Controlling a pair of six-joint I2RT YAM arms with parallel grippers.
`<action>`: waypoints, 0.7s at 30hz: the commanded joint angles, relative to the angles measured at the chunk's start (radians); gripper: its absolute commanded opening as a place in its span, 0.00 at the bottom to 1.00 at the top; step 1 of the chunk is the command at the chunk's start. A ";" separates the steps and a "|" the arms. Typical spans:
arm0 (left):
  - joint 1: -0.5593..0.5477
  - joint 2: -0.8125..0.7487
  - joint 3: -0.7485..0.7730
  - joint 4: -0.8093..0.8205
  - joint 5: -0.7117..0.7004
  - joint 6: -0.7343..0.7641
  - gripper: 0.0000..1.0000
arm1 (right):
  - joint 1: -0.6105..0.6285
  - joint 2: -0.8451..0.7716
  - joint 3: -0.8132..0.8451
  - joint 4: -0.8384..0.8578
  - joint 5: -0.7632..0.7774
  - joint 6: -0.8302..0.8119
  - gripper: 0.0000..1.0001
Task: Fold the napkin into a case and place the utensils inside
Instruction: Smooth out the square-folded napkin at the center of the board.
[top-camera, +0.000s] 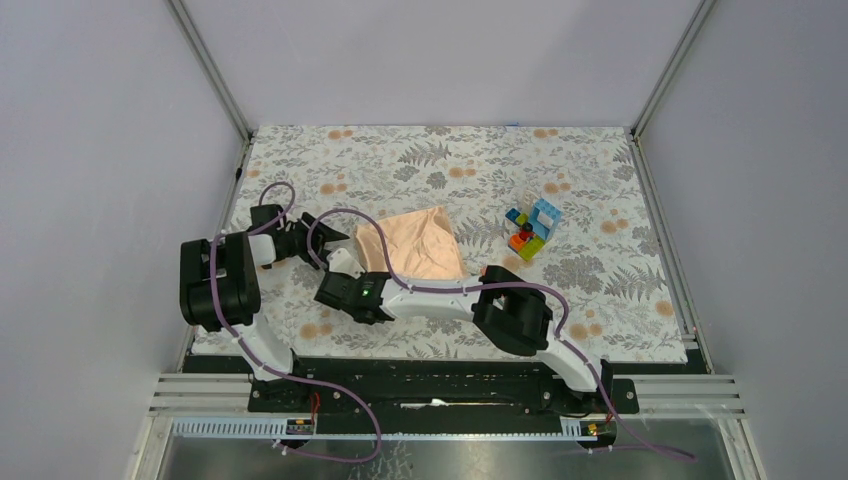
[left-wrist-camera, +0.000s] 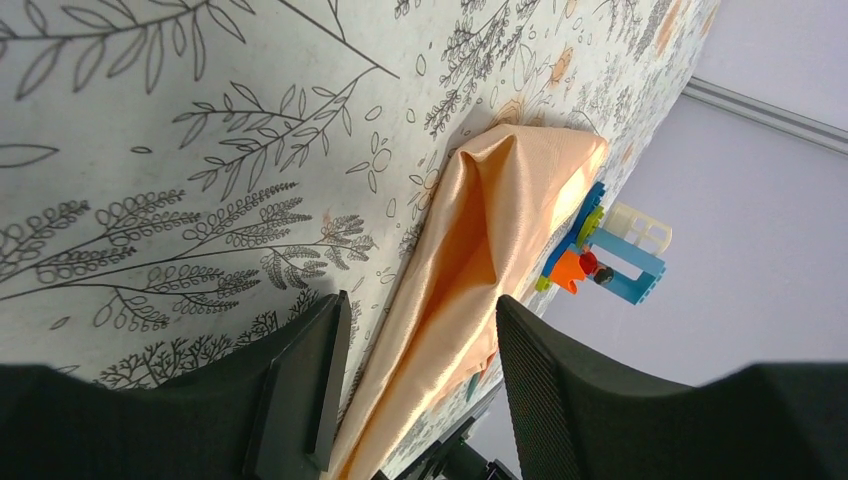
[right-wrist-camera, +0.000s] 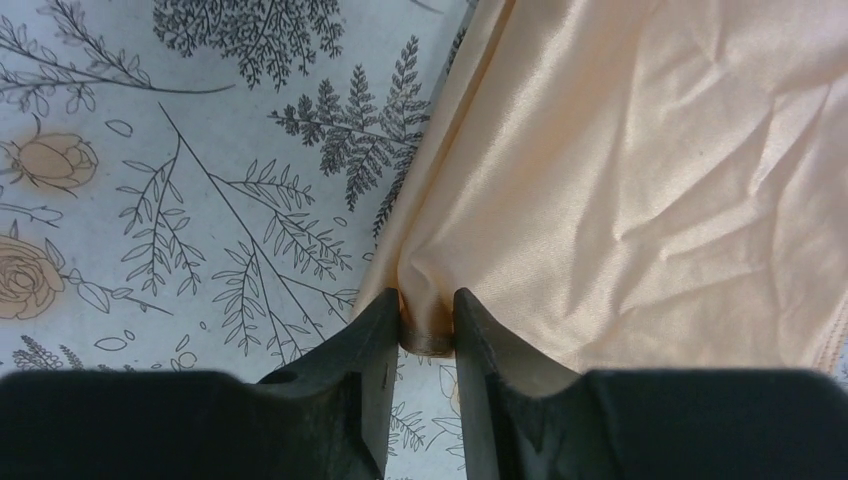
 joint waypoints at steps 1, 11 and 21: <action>0.009 -0.046 -0.013 0.014 0.015 0.029 0.61 | 0.009 -0.005 0.055 -0.015 0.074 -0.011 0.32; 0.009 -0.065 -0.080 0.049 0.020 0.020 0.59 | 0.006 -0.094 0.062 -0.014 0.095 -0.049 0.00; -0.014 -0.058 -0.130 0.137 0.045 -0.038 0.51 | -0.020 -0.231 -0.031 0.026 0.044 -0.041 0.00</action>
